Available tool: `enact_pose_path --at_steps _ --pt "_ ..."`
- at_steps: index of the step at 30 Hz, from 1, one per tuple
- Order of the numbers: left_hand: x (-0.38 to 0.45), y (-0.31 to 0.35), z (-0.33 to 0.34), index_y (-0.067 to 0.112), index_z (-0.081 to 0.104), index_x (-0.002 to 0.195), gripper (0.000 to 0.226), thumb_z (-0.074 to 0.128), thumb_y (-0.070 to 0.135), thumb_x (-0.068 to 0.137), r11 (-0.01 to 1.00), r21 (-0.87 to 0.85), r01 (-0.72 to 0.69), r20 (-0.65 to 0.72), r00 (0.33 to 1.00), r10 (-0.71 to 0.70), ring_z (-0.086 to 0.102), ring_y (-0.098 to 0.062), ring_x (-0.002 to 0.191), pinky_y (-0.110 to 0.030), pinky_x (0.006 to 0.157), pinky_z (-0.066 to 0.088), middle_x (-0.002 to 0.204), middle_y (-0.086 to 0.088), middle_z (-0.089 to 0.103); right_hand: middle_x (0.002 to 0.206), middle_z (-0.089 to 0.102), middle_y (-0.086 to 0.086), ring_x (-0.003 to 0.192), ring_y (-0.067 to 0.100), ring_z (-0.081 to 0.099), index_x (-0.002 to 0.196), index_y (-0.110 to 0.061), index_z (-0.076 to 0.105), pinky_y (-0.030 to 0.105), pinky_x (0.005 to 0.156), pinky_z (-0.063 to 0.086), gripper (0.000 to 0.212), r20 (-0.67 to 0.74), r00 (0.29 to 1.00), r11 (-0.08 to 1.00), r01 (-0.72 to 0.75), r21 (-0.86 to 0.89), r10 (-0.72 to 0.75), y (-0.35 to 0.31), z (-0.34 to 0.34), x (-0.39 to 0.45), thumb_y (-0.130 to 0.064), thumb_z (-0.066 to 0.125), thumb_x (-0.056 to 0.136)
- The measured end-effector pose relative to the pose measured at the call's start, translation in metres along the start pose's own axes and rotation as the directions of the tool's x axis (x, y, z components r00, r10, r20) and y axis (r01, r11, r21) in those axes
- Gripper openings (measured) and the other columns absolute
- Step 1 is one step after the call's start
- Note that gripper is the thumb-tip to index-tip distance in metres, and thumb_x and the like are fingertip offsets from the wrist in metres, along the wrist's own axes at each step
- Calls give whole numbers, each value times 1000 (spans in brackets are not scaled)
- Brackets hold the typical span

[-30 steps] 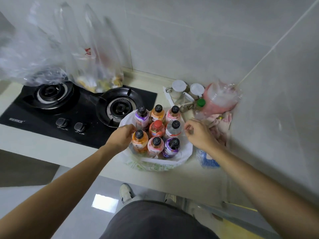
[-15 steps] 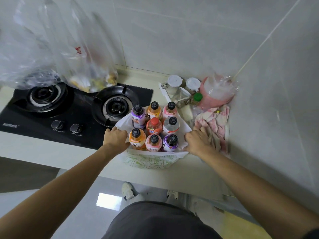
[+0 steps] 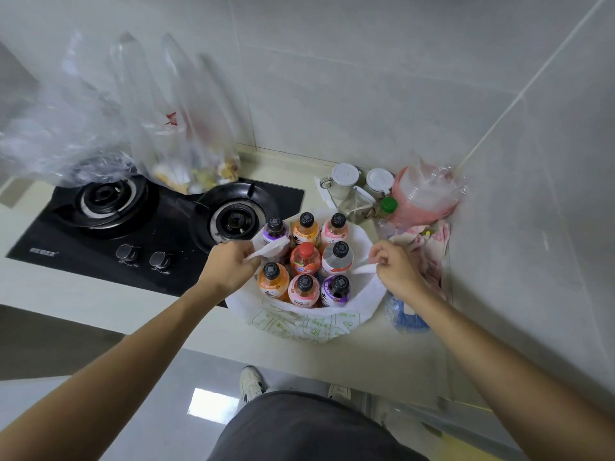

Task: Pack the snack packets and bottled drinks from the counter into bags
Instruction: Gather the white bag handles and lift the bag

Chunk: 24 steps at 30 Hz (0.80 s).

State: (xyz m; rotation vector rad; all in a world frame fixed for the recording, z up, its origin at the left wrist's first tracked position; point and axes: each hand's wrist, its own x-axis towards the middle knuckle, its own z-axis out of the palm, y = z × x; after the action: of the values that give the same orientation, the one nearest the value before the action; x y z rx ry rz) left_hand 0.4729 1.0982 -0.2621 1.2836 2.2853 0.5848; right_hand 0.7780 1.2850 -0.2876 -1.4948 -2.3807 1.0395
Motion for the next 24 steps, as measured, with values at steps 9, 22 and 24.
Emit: enact_pose_path --at_steps 9,22,24 --pt "-10 34 -25 -1 63 75 33 66 24 96 885 -460 76 49 997 -60 59 -19 60 -31 62 46 64 -13 65 113 72 10 108 31 62 100 -12 79 35 92 48 44 320 927 970 -230 77 194 -41 -26 -1 -10 52 66" --pt "0 61 -56 1 67 106 26 49 21 107 678 -735 36 -81 987 -140 55 -21 56 -17 57 49 50 -1 43 83 73 11 74 22 66 81 -11 72 29 63 42 25 245 954 983 -153 -105 175 -45 -63 -15 -34 75 92" --pt "4 63 -55 0 66 107 27 48 20 107 686 -727 30 -80 989 -128 55 -22 57 -16 58 49 50 -2 44 75 67 15 63 15 64 85 -6 70 29 64 42 35 184 970 975 -183 124 158 -57 -66 -16 -32 58 104"
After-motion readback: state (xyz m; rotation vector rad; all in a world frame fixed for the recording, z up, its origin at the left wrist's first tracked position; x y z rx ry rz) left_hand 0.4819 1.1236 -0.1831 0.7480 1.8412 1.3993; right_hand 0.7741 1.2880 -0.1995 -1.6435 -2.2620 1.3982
